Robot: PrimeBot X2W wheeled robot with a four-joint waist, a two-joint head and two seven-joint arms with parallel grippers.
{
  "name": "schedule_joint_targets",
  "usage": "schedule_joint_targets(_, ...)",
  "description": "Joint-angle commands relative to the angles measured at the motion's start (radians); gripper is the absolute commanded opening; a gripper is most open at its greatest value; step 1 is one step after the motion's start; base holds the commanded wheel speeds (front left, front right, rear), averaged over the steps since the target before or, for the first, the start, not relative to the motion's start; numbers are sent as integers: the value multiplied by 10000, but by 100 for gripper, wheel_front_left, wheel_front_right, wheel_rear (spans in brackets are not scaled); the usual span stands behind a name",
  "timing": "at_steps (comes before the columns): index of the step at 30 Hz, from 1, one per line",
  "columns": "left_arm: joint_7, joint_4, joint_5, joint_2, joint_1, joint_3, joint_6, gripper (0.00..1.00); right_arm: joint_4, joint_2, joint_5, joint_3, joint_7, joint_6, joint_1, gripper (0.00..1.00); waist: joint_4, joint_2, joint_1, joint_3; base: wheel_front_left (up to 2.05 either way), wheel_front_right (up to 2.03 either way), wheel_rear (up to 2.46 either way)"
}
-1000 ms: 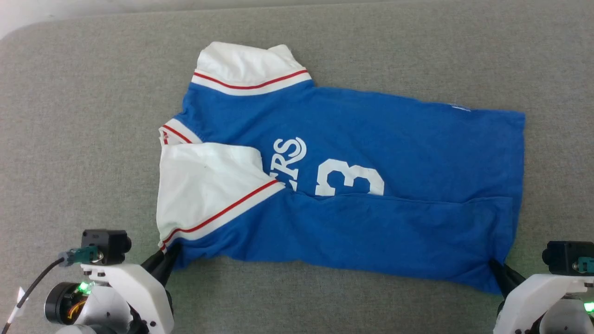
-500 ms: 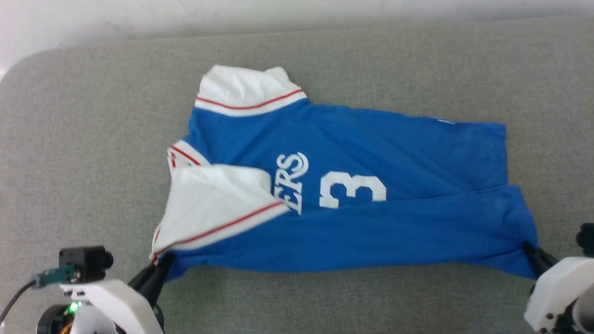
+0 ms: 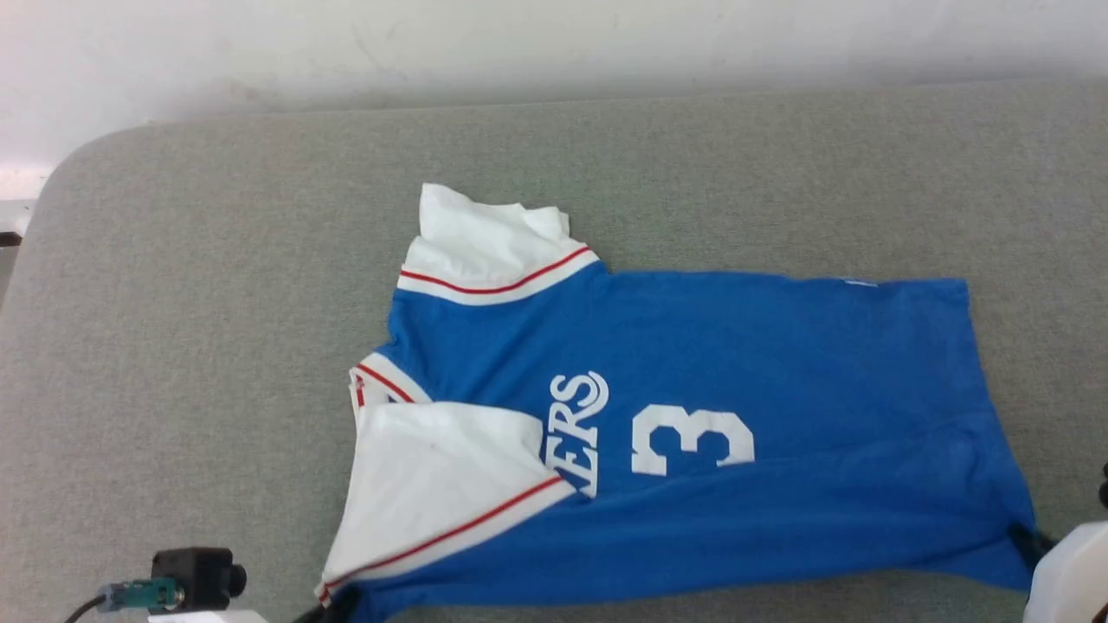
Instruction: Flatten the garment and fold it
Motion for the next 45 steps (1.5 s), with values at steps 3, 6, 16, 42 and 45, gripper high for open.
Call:
schedule_joint_targets(3, 249, 2, -220, -29, 231, -90, 91, 0, 167, 19, 53, -31, 178, -11, 295, 0, 79, 0, 0, -64, 0, 0, 0)
schedule_joint_targets(6, 506, 79, -360, -2, 376, -178, 112, 0, 328, -6, 39, 47, 398, -11, 555, 0, 130, 0, 0, -109, 0, 0, 0)
schedule_joint_targets(16, -349, 931, -19, -97, -208, -103, -49, 0, 994, 103, -120, 535, -383, -11, 464, 0, 107, 0, 0, -61, 0, 0, 0)
schedule_joint_targets(42, -4538, -239, 1731, 34, -2225, 1210, -237, 100, -1145, 995, -1282, 5, -4694, -11, -1249, 100, -49, 0, 0, 796, 0, 0, 0)
schedule_joint_targets(45, -5334, -63, 2705, 213, -3646, 1149, -23, 100, -1274, 1179, -1579, 250, -5433, -11, -1676, 100, -150, 0, 0, 1142, 0, 0, 0)
